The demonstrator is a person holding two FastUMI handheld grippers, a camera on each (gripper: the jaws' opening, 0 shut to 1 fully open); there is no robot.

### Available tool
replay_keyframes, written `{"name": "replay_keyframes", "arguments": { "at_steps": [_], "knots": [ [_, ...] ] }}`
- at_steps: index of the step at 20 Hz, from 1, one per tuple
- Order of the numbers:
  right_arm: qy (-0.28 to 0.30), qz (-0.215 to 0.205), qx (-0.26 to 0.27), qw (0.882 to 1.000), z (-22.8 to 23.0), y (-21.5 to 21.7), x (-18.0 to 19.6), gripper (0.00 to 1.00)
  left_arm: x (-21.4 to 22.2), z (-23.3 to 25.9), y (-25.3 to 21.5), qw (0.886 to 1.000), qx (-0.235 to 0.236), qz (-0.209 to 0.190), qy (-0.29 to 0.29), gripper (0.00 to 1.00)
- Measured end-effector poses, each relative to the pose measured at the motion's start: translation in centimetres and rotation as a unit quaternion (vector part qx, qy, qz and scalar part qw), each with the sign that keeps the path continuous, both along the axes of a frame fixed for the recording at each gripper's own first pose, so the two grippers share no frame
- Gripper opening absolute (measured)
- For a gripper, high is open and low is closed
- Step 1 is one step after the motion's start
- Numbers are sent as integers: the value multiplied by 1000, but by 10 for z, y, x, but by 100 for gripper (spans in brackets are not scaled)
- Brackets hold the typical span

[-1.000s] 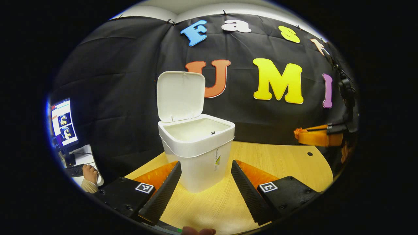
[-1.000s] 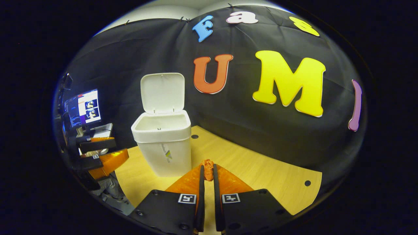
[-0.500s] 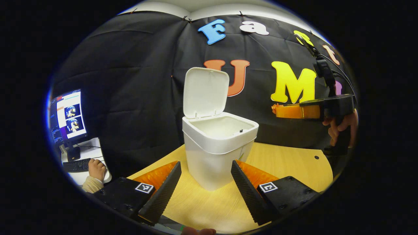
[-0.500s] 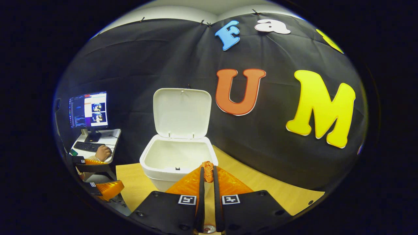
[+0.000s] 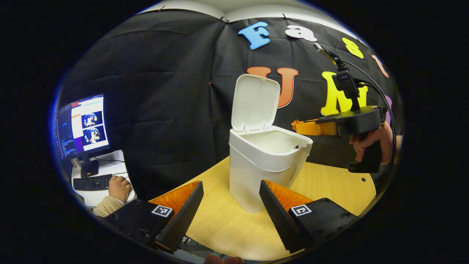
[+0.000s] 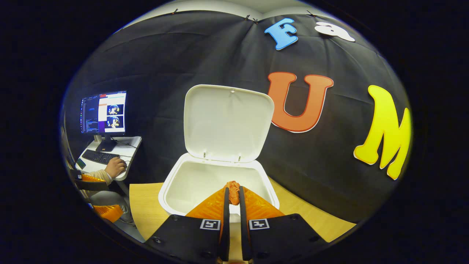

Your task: Press the lid of the desktop garbage bin to open it, pick up the crumpled paper on the desktop and throw it into the bin, then pick up the pop can on the desktop and drop it into the bin, and finally close the garbage bin lid.

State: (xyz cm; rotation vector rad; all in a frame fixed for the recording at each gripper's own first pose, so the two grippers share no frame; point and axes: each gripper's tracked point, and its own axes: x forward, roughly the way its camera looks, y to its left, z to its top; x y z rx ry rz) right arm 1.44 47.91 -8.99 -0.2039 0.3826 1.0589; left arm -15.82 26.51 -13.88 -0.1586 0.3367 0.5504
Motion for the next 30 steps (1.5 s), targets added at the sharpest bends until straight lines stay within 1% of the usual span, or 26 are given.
{"name": "replay_keyframes", "arguments": {
  "at_steps": [2,4,5,7,9,10,12,13,14,15,16,17,20,21,22,23,24,30],
  "knots": [
    [-7,4,-9,1000,-4,6,2,13,-1,-1,2,1000,-2,2,1,100],
    [-12,7,-12,1000,-7,13,2,18,0,0,4,1000,0,2,-2,100],
    [-14,8,-14,1000,-8,14,2,24,0,0,5,1000,1,1,-3,100],
    [-12,11,-13,1000,-8,15,1,29,0,0,4,1000,0,-3,-6,100],
    [-11,7,-12,1000,-8,15,1,31,2,1,3,1000,1,-7,-7,100],
    [-9,6,-12,1000,-8,13,2,46,3,1,1,1000,0,-9,-8,100],
    [-9,2,-12,1000,-8,11,2,46,4,2,-1,1000,1,-14,-9,100],
    [-9,1,-11,1000,-7,9,1,51,4,1,-3,1000,2,-18,-10,100],
    [-10,-2,-8,1000,-3,6,1,51,7,2,-5,1000,3,-25,-12,100],
    [-12,-5,-3,1000,0,3,2,53,9,4,-8,999,4,-33,-16,100],
    [-14,-8,2,1000,5,-1,1,58,12,7,-14,999,5,-42,-19,100],
    [-19,-15,4,1000,9,-8,3,65,14,8,-16,998,9,-50,-22,100],
    [-21,-36,17,999,20,-30,4,69,24,15,-31,996,20,-77,-31,100],
    [-19,-44,24,999,23,-38,4,72,27,17,-35,996,24,-85,-33,100],
    [-20,-57,29,998,26,-47,6,72,29,19,-41,994,29,-95,-34,100],
    [-20,-67,34,997,28,-57,8,82,32,19,-47,993,32,-106,-34,100],
    [-21,-78,37,996,30,-68,11,87,34,19,-52,992,36,-116,-34,100],
    [-27,-151,39,987,30,-158,20,89,54,13,-93,983,39,-176,-34,100]
  ]
}}
